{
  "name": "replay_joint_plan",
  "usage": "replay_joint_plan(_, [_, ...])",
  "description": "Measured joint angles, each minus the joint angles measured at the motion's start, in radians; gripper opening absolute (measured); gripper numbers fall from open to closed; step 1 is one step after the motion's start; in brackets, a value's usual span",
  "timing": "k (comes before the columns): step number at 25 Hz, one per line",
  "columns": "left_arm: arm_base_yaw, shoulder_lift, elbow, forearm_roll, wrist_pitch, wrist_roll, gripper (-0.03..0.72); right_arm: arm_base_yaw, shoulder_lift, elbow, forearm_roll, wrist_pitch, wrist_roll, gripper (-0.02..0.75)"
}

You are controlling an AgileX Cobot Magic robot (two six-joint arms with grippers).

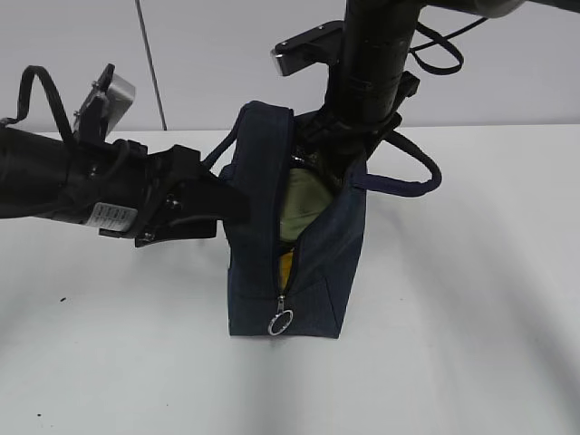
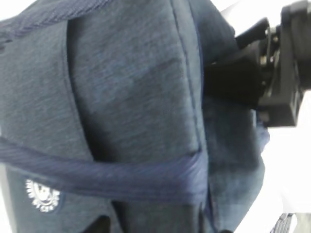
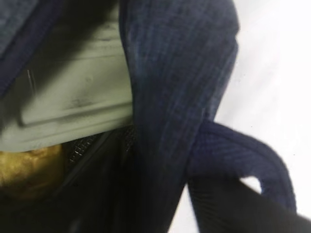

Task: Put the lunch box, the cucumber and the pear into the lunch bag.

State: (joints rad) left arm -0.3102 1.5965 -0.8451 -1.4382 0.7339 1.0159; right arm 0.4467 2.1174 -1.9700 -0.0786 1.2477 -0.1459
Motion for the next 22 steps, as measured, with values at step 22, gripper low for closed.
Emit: replay_joint_plan(22, [0.000, 0.000, -0.001, -0.075, -0.007, 0.178, 0.362, 0.000, -0.282, 0.048, 0.144, -0.002, 0.040, 0.428])
